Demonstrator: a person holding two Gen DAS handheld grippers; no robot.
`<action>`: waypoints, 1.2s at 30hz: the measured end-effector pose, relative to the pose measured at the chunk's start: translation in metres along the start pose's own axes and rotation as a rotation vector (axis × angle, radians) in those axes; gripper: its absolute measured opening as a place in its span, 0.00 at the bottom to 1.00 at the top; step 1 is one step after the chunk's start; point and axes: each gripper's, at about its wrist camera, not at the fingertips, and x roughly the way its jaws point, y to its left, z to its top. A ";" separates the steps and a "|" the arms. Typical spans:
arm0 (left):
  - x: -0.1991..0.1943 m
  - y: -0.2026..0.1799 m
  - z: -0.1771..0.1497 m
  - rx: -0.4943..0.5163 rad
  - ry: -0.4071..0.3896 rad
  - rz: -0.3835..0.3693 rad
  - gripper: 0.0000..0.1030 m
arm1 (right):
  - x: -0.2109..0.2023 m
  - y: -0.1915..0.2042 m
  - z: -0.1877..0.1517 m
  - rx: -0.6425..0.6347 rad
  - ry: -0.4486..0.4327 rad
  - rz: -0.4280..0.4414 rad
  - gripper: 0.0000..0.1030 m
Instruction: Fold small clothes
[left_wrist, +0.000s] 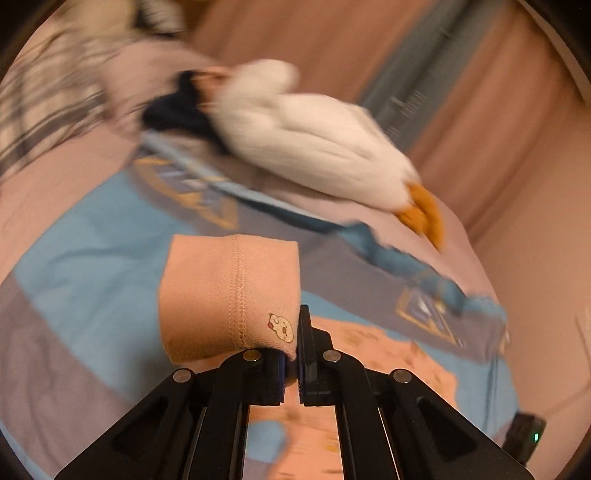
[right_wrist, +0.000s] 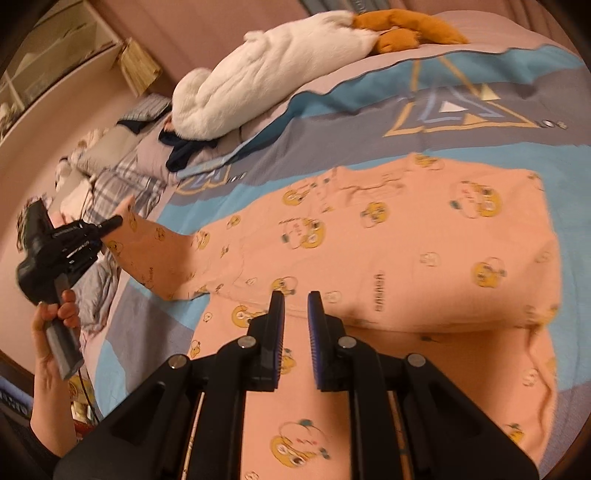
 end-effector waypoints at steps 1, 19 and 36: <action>0.006 -0.023 -0.006 0.046 0.015 -0.008 0.01 | -0.004 -0.004 0.000 0.011 -0.006 -0.001 0.14; 0.115 -0.206 -0.159 0.526 0.365 -0.122 0.85 | -0.077 -0.099 -0.018 0.230 -0.122 -0.087 0.24; 0.025 -0.047 -0.109 0.318 0.227 -0.050 0.85 | -0.037 -0.031 -0.004 0.006 -0.047 -0.031 0.27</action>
